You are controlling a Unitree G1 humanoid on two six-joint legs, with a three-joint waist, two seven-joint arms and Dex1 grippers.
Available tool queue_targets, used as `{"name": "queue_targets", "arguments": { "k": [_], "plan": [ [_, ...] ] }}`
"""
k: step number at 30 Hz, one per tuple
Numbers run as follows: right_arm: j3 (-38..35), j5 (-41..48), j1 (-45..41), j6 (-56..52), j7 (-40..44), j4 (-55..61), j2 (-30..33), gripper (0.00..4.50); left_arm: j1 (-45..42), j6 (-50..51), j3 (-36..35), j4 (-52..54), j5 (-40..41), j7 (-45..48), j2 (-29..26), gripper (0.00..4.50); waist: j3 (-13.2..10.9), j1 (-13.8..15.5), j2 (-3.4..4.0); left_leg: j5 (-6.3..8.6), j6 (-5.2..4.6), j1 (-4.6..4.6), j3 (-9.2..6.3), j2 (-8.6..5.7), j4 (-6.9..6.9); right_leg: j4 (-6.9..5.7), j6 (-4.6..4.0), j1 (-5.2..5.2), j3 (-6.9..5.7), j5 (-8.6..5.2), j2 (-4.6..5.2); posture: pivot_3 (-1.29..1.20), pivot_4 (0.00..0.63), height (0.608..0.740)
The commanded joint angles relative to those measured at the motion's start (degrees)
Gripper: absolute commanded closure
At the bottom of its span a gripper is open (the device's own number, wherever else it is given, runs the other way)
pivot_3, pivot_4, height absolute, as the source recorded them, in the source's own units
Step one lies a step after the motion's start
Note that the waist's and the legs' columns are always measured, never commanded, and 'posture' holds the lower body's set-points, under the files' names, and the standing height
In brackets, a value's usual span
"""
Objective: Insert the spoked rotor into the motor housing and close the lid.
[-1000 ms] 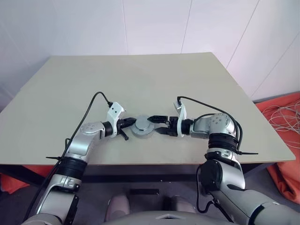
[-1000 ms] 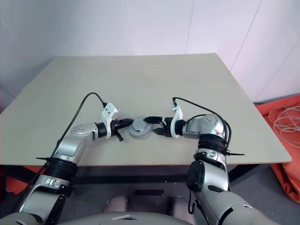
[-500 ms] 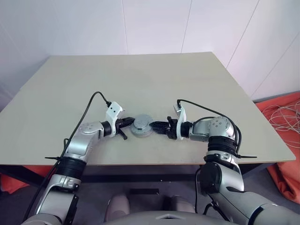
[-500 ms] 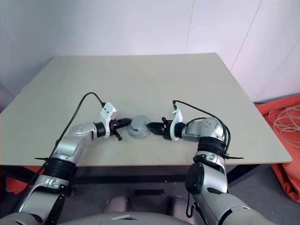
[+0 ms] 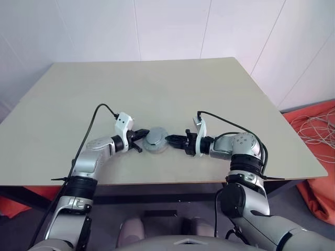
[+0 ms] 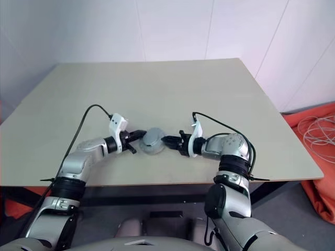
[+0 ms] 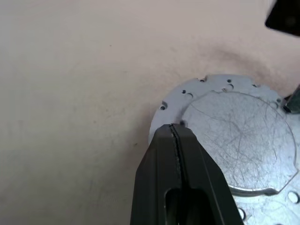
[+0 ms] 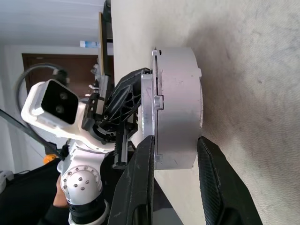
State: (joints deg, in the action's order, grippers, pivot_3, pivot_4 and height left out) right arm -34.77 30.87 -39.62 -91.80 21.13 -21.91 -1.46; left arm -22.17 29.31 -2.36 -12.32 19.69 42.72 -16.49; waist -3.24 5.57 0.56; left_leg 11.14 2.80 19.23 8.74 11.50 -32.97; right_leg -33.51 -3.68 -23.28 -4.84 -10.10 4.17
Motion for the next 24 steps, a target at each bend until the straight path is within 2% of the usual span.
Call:
{"name": "queue_targets", "arguments": {
  "k": [1,5,11,17,20,24],
  "plan": [
    [-1.35,3.3,-1.26,-0.39,0.53,2.48,-1.29,3.42,-2.37,6.97,-11.05,3.87,11.03,-6.45,2.56,4.5,0.0,-0.02,0.0,0.0,0.0,0.01,0.01,0.0,0.0,0.0,0.0,-0.01,0.0,0.0,0.0,0.0,0.0,0.74],
    [-3.54,4.83,-2.4,-0.69,0.58,3.58,-1.8,3.42,-4.11,14.13,-22.12,2.12,19.98,-14.59,2.63,4.5,-0.01,0.0,0.0,0.0,0.01,0.2,0.02,0.02,0.04,-0.04,-0.01,-0.18,-0.06,0.01,-0.03,0.0,0.0,0.74],
    [-4.79,6.18,-3.19,-0.7,0.12,3.25,-1.64,3.42,-3.05,18.25,-32.12,-0.02,28.63,-19.71,1.87,4.5,-0.01,0.28,0.0,0.03,-0.05,0.37,0.01,-0.06,0.04,0.1,0.04,-0.2,-0.06,-0.02,-0.01,0.0,0.0,0.74],
    [-5.6,8.14,-4.96,-0.7,-0.69,2.81,-0.7,3.42,1.76,25.94,-34.87,2.46,38.55,-19.31,3.67,4.5,-0.02,0.61,-0.01,0.04,-0.06,0.41,0.0,-0.06,0.04,0.11,0.08,-0.2,-0.09,-0.04,-0.01,0.0,0.0,0.74],
    [-5.72,9.27,-5.88,-0.7,-0.99,2.59,-0.07,3.42,2.81,28.7,-36.37,3.88,45.26,-19.72,5.58,3.97,-0.03,1.02,-0.02,0.04,-0.05,0.44,0.0,-0.05,0.04,0.2,0.09,-0.19,-0.09,-0.05,-0.01,0.0,0.0,0.74],
    [-5.74,10.49,-7.2,-0.7,-1.63,2.28,0.65,3.42,4.67,34.21,-35.32,3.93,51.87,-19.87,6.28,2.62,-0.03,1.48,-0.03,0.03,-0.05,0.41,0.02,-0.04,0.04,0.2,0.1,-0.19,-0.1,-0.06,-0.02,0.0,0.0,0.74]
  ]
}}
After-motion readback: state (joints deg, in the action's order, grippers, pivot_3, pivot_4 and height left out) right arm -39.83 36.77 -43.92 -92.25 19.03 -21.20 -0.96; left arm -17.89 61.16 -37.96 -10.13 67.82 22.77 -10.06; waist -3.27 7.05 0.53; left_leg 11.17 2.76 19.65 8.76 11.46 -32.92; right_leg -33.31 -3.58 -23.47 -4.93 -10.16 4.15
